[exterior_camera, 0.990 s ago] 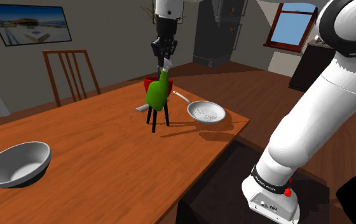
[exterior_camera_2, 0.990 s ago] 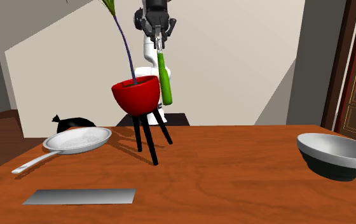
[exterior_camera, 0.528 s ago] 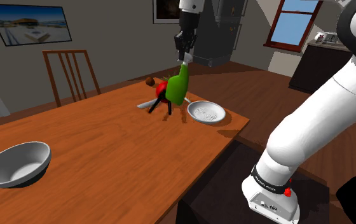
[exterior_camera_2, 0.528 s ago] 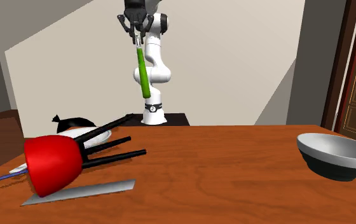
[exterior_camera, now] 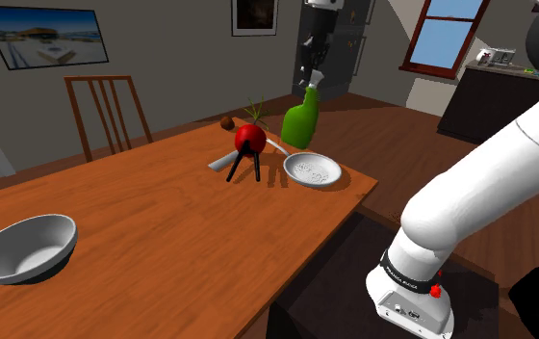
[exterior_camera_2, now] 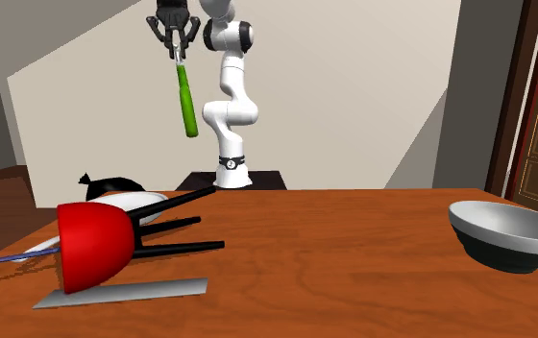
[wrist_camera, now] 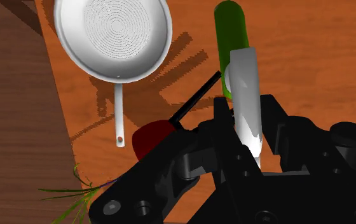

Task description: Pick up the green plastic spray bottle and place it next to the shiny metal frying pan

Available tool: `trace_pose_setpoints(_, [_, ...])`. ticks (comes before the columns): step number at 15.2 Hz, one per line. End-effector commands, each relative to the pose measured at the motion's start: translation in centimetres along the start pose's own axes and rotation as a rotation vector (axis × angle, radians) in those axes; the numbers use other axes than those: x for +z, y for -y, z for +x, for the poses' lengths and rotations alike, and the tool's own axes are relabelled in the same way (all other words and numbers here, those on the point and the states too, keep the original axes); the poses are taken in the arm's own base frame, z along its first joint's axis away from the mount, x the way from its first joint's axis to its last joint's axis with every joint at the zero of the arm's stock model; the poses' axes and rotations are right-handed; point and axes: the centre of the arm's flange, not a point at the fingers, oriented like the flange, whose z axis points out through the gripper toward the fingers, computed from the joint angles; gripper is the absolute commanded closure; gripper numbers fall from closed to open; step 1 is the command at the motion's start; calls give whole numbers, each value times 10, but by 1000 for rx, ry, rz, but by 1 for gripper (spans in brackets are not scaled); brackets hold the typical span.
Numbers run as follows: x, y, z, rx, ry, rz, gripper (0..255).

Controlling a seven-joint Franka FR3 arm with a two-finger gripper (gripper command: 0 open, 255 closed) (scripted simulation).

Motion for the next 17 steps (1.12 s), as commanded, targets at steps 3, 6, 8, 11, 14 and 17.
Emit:
trace_pose_setpoints(3, [-16, -45, -26, -1, 0, 0, 255])
trace_pose_setpoints(6, [-28, -77, -45, -1, 0, 0, 255])
trace_pose_setpoints(8, [-36, -99, -58, -1, 0, 0, 255])
trace_pose_setpoints(11, [-49, -132, -77, -1, 0, 0, 255])
trace_pose_setpoints(14, [-61, -164, -96, -1, 0, 0, 255])
trace_pose_setpoints(17, [-73, -197, -115, -1, 0, 0, 255])
